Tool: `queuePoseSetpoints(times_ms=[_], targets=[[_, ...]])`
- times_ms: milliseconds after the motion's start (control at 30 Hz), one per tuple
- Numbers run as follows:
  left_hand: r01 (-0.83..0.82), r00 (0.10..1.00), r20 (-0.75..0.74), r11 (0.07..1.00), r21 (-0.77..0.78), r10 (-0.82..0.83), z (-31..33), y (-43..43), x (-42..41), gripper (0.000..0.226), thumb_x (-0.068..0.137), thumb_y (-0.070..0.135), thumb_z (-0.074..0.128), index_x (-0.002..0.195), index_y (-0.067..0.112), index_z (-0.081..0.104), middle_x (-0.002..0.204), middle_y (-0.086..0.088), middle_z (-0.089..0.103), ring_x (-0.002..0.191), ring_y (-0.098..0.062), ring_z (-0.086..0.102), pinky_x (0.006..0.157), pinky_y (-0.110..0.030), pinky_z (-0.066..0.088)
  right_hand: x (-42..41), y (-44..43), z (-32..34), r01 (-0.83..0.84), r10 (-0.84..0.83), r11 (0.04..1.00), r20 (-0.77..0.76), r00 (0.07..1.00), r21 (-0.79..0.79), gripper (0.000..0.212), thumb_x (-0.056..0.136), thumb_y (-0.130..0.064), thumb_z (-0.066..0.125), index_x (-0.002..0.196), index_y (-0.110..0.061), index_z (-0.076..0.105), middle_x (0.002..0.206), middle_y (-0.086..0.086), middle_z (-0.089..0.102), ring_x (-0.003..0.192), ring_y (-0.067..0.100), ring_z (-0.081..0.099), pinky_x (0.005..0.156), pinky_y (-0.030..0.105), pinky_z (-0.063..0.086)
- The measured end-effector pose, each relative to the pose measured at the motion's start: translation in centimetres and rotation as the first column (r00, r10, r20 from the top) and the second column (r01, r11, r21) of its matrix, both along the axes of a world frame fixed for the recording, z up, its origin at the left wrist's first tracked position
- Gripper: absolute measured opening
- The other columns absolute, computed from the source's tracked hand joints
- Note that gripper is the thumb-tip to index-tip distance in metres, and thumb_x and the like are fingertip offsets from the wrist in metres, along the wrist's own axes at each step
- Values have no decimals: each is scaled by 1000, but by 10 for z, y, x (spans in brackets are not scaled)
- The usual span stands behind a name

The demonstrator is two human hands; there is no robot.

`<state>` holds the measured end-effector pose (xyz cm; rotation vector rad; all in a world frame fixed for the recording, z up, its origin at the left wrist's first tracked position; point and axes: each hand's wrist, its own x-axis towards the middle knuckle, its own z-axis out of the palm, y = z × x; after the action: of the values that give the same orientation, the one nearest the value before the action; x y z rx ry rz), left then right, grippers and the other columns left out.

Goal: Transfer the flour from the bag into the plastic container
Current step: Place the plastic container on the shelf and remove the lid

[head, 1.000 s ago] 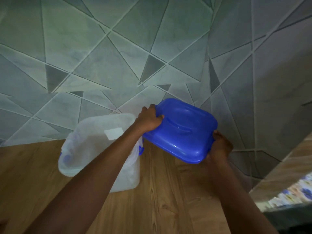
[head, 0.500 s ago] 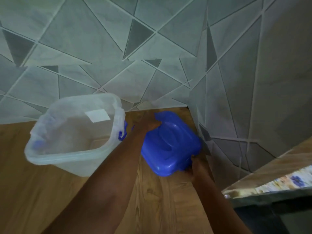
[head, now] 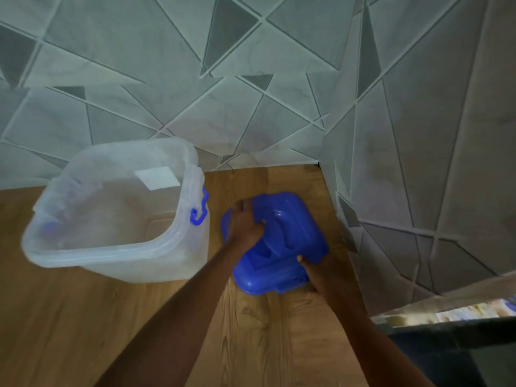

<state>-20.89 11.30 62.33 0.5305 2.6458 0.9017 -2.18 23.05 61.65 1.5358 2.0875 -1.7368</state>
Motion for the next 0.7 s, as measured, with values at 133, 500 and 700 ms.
queuePoseSetpoints(times_ms=[133,500,700], targets=[[-49,993,-97,993,109,60,-19,-40,51,77,82,39,63,149,15,35,155,-15,35,142,-39,35,114,-51,36,4,8,0,-199,162,851,118,980,485,60,86,-61,56,124,-14,55,112,8,65,103,30,66,88,42,56],[492,870,-53,857,150,-490,-12,-72,59,99,73,53,75,153,27,25,157,3,28,155,-33,10,121,-68,5,-10,-1,0,-336,237,806,255,937,486,94,93,-57,55,159,-10,7,162,21,14,147,43,20,116,51,29],[185,977,75,965,188,-202,-3,-73,70,95,84,13,75,157,19,12,160,4,19,152,-23,24,111,-20,27,-16,6,2,-344,273,836,220,936,427,94,92,-52,61,158,-8,12,160,22,20,144,42,28,113,49,36]])
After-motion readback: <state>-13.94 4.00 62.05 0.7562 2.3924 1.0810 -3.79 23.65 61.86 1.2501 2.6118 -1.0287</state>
